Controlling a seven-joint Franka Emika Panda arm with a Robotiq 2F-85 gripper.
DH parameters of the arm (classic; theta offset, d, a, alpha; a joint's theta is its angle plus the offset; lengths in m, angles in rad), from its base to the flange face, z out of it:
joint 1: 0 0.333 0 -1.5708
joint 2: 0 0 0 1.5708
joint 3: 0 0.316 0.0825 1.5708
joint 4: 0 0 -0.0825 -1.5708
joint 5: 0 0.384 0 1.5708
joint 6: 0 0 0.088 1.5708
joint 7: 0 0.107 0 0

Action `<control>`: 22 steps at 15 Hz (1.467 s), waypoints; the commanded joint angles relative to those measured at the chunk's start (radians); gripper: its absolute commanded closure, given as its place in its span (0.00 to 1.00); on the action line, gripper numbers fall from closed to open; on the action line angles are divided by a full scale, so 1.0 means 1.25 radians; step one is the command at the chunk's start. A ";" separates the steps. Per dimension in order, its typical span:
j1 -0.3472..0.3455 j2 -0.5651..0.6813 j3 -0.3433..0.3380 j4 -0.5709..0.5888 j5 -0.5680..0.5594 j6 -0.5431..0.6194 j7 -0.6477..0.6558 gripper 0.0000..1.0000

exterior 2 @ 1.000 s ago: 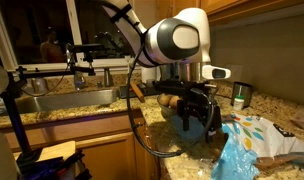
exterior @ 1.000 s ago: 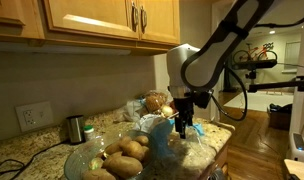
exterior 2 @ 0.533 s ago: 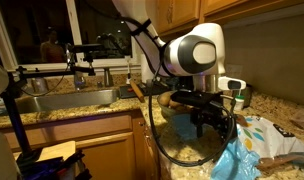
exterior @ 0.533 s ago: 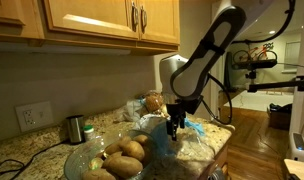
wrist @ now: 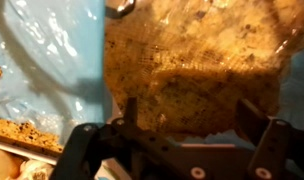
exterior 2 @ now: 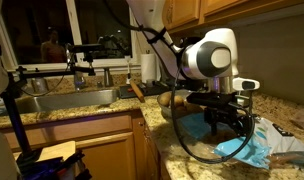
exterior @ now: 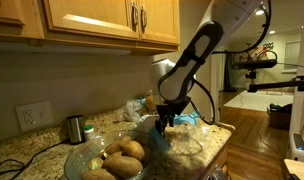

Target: Remove a potato from the plastic bag and put it in the glass bowl

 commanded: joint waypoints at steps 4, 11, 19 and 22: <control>0.011 0.060 -0.017 0.093 0.016 0.007 -0.003 0.00; 0.037 0.084 -0.051 0.149 0.015 -0.015 0.095 0.00; 0.102 0.077 -0.082 0.133 0.015 -0.002 0.292 0.00; 0.120 0.088 -0.102 0.136 -0.010 0.014 0.322 0.00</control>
